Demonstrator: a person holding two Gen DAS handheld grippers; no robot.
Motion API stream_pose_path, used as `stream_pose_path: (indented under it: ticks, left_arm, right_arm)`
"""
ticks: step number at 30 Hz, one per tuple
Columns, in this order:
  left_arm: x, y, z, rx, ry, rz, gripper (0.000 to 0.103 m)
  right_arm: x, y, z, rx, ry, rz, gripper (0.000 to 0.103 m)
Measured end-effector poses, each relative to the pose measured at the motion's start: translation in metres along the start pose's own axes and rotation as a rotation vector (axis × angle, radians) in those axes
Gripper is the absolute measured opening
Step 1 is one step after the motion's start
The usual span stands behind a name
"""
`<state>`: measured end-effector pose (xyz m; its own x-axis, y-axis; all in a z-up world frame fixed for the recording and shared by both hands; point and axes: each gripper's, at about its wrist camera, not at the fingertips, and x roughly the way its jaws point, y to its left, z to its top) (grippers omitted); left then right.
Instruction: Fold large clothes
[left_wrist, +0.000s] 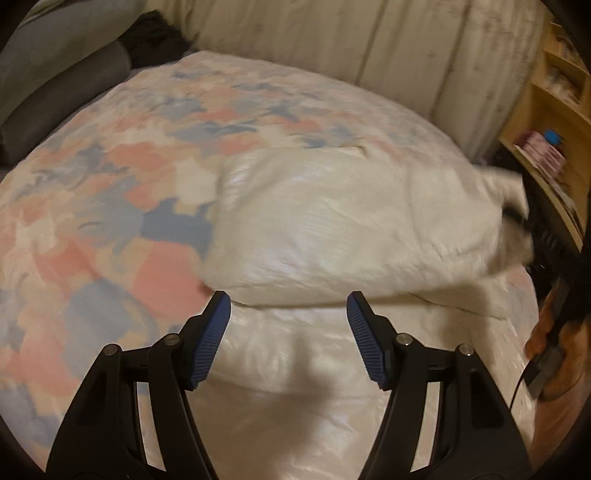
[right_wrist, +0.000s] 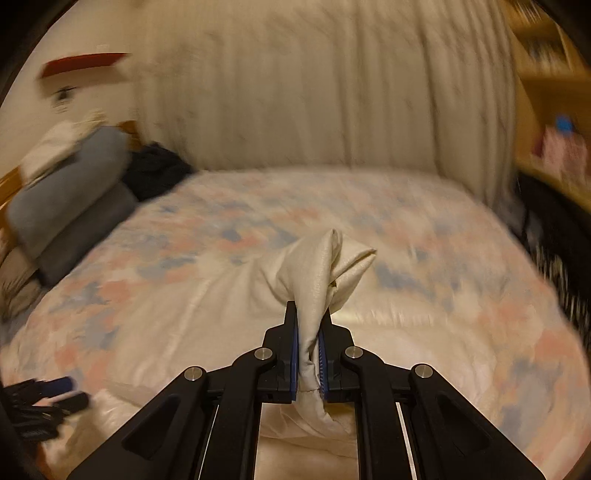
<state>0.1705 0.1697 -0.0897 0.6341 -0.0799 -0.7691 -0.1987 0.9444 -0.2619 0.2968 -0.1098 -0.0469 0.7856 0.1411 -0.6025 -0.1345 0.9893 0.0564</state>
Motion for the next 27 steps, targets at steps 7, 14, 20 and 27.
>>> stream_pose_path:
  ticks: [7,14,20,27]
  left_arm:
    - [0.039,0.009,0.019,-0.012,0.085,0.053,0.063]
    - [0.051,-0.020,0.047,0.036,0.028,0.058,0.063]
    - [0.080,-0.085,0.075,0.104,-0.046,0.011,0.062]
    - [0.152,-0.115,0.099,0.121,-0.091,0.141,0.062]
  right_arm:
    - [0.102,-0.060,-0.045,0.101,0.249,-0.102,0.029]
    - [0.032,-0.071,-0.025,0.198,0.029,-0.060,0.056]
    - [0.053,-0.030,-0.007,0.117,0.073,0.029,0.037]
    - [0.125,0.031,-0.024,0.082,0.162,0.023,0.036]
